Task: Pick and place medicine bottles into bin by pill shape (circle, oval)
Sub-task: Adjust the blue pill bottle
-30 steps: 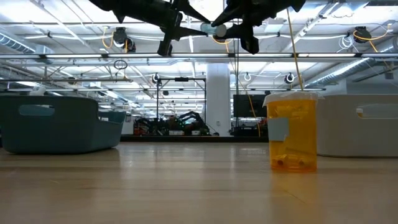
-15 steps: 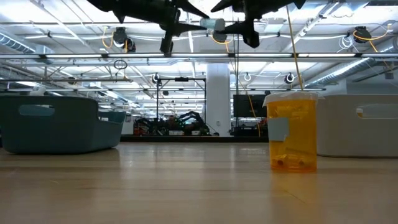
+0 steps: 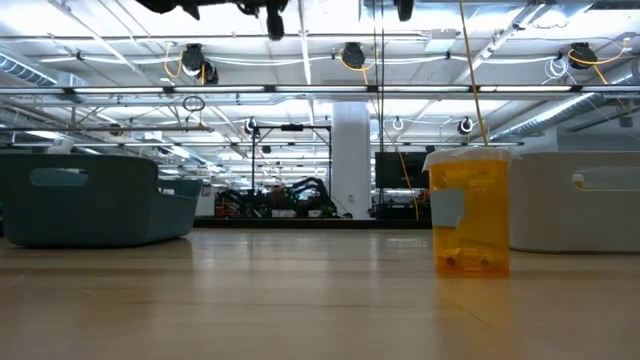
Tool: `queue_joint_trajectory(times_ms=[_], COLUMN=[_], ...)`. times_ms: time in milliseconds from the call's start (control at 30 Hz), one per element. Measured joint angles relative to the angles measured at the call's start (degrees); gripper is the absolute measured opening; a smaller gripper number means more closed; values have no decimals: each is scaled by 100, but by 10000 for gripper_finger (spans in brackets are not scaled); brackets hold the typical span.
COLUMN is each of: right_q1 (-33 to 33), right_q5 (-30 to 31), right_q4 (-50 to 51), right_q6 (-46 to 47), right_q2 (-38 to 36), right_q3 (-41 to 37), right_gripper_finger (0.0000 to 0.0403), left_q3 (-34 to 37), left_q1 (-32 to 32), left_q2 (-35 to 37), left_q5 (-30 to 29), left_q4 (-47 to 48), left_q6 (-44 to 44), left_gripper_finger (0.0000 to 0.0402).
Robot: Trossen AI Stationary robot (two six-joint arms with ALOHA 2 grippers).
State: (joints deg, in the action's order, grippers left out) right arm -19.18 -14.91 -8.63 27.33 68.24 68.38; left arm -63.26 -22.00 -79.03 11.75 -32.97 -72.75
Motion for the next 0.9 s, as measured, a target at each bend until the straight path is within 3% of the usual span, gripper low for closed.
queue_joint_trajectory(times_ms=[233,333,667,900], right_q1=[13,15,123,242], right_q5=[17,196,551,769], right_q4=[-685,-1176,-3920,-4713], right_q6=[-1878,-2205,-1328,-1305], right_q2=[87,306,1401,1907], right_q3=[0,0,-2,-2], right_gripper_finger=[238,238,238,238], left_q3=[-2,-2,-2,-2], left_q1=[112,239,559,573], left_q2=[-5,5,-4,-4], left_q5=[-165,-372,-1452,-1814], left_q4=[-906,-1047,-1131,-1135], left_q6=[-1028,-1434,-1773,-1773], left_gripper_finger=[108,108,108,108])
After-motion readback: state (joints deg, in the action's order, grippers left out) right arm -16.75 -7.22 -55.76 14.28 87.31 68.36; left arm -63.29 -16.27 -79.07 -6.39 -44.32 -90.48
